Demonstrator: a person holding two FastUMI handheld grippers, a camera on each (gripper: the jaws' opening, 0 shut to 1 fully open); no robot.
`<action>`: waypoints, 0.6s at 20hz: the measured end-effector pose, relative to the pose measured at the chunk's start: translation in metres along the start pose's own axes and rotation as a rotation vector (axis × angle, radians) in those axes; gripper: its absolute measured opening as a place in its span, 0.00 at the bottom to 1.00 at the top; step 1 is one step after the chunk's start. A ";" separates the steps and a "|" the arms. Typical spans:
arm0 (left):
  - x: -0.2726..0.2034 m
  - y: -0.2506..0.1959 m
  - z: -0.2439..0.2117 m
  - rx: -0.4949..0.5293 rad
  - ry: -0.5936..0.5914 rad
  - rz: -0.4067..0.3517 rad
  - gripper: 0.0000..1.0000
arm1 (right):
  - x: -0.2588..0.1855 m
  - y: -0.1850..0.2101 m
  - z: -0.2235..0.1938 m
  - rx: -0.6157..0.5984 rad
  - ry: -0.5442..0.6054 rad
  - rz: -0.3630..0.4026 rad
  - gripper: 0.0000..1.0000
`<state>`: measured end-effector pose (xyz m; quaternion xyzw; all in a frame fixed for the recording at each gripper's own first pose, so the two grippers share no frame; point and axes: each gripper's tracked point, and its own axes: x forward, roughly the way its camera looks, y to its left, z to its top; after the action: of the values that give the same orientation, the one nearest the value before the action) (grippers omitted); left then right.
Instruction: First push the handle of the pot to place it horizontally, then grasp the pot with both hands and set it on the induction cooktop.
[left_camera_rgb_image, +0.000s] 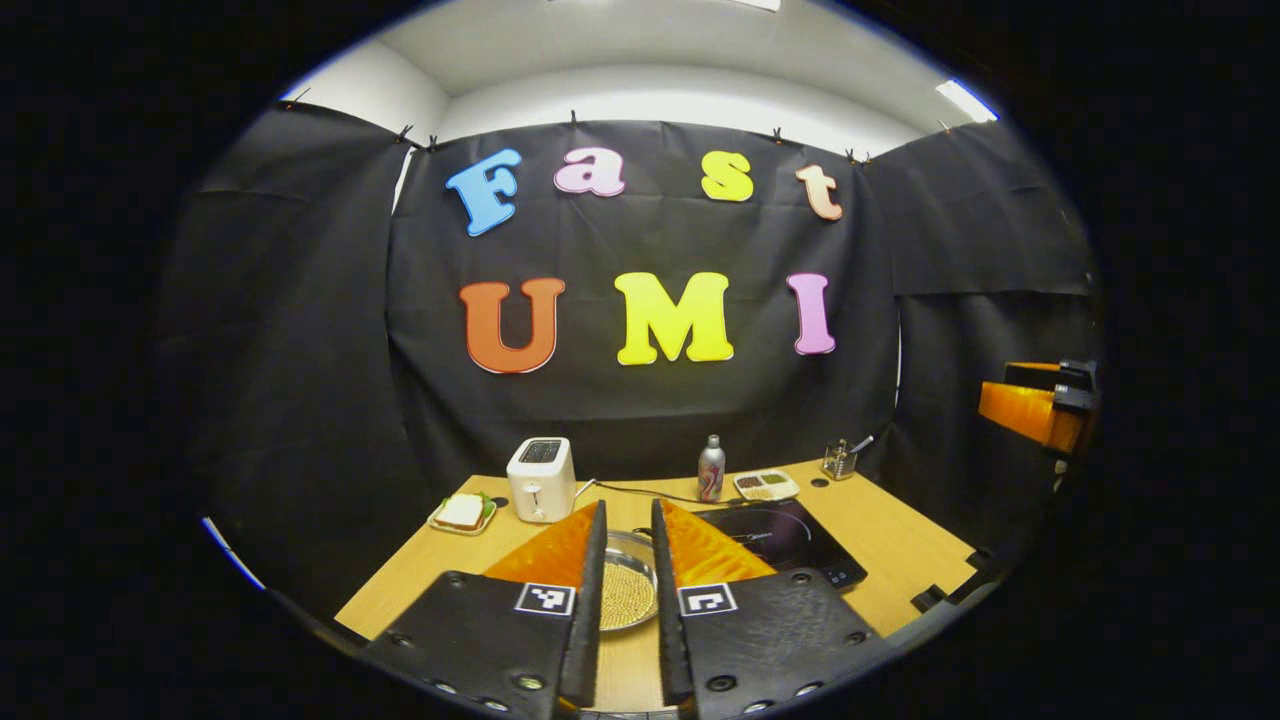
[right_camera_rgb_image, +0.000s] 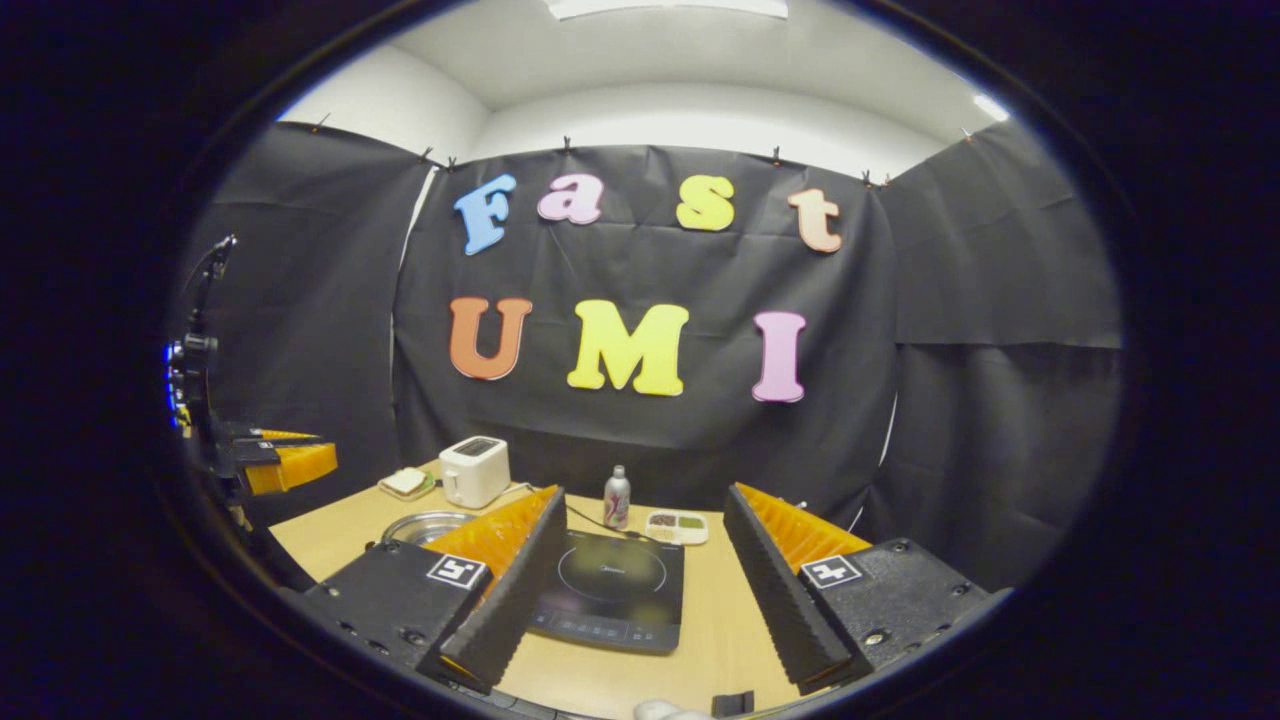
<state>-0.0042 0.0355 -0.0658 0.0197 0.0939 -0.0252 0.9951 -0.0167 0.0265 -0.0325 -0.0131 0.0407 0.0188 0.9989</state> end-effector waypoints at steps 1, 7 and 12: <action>0.003 0.003 -0.012 0.007 0.026 0.000 0.16 | 0.002 0.003 0.002 0.007 -0.008 0.009 1.00; 0.029 -0.004 -0.117 0.024 0.312 -0.116 0.00 | 0.015 0.006 -0.012 0.008 0.026 0.021 0.97; 0.046 0.013 -0.222 0.171 0.597 -0.218 0.00 | 0.019 -0.001 -0.027 0.028 0.063 0.004 0.98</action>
<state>0.0003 0.0558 -0.2921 0.0997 0.3806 -0.1326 0.9097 0.0004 0.0258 -0.0613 0.0002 0.0725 0.0197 0.9972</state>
